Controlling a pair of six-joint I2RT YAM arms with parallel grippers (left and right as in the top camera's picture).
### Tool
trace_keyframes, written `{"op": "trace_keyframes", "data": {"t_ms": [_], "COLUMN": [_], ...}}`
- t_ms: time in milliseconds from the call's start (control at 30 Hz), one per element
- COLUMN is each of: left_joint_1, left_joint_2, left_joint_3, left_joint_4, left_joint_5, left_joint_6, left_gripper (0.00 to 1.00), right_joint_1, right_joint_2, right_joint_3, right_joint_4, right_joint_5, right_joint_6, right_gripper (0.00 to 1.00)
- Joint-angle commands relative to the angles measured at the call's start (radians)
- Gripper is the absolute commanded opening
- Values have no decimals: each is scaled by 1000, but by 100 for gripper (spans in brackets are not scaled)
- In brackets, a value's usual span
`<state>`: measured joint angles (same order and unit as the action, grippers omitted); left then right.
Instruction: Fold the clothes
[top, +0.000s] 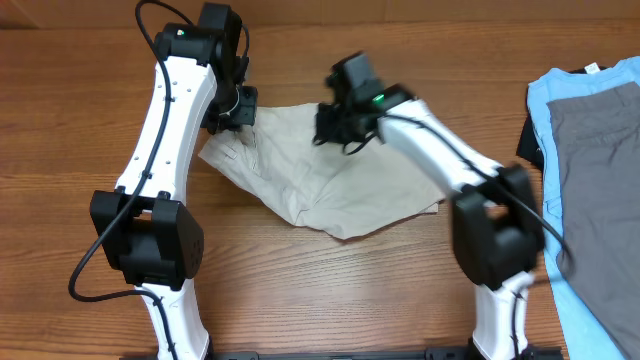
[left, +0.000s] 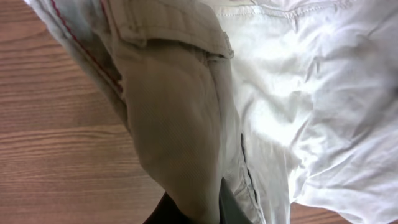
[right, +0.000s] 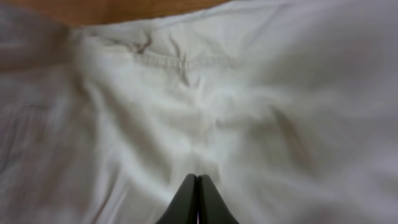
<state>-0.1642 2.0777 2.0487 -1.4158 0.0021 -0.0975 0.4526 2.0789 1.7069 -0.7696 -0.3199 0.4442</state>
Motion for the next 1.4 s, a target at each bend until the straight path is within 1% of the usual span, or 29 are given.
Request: {"op": "trace_keyframes", "data": {"t_ms": [0, 67, 167, 233, 467, 567, 667, 733, 900, 1167, 1267, 1367], "left_joint_1": [-9, -10, -10, -10, -13, -17, -27, -35, -74, -161, -170, -177], "left_joint_2": [-31, -31, -31, -31, -31, -31, -31, -29, -29, -29, -29, -29], "left_joint_3": [24, 24, 36, 57, 182, 233, 241, 236, 233, 231, 231, 231], "left_joint_4": [18, 39, 63, 54, 11, -17, -21, -23, -18, -4, 10, 14], "left_joint_5": [-13, -20, -81, -90, -90, -86, -86, -87, -86, -42, -32, -7], "left_joint_6": [4, 5, 8, 21, 74, 74, 75, 75, 67, -14, -48, -50], "left_gripper": [4, 4, 4, 4, 4, 4, 4, 4, 4, 4, 4, 4], "right_joint_1": [-11, -2, 23, 48, 131, 164, 196, 211, 236, 237, 237, 235], "right_joint_2": [-97, -88, -71, -58, -52, -51, -51, -50, -48, -45, -45, -46], "right_joint_3": [35, 21, -34, -93, -273, -332, -372, -375, -375, -375, -375, -375], "right_joint_4": [-108, -190, -208, -163, 89, 188, 287, 311, 327, 316, 306, 277], "right_joint_5": [5, 5, 5, 5, -21, -21, -35, -40, -37, -37, -35, -15], "right_joint_6": [5, 27, 58, 106, 237, 267, 268, 268, 272, 271, 271, 271], "right_gripper": [4, 4, 4, 4, 4, 4, 4, 4, 4, 4, 4, 4]}}
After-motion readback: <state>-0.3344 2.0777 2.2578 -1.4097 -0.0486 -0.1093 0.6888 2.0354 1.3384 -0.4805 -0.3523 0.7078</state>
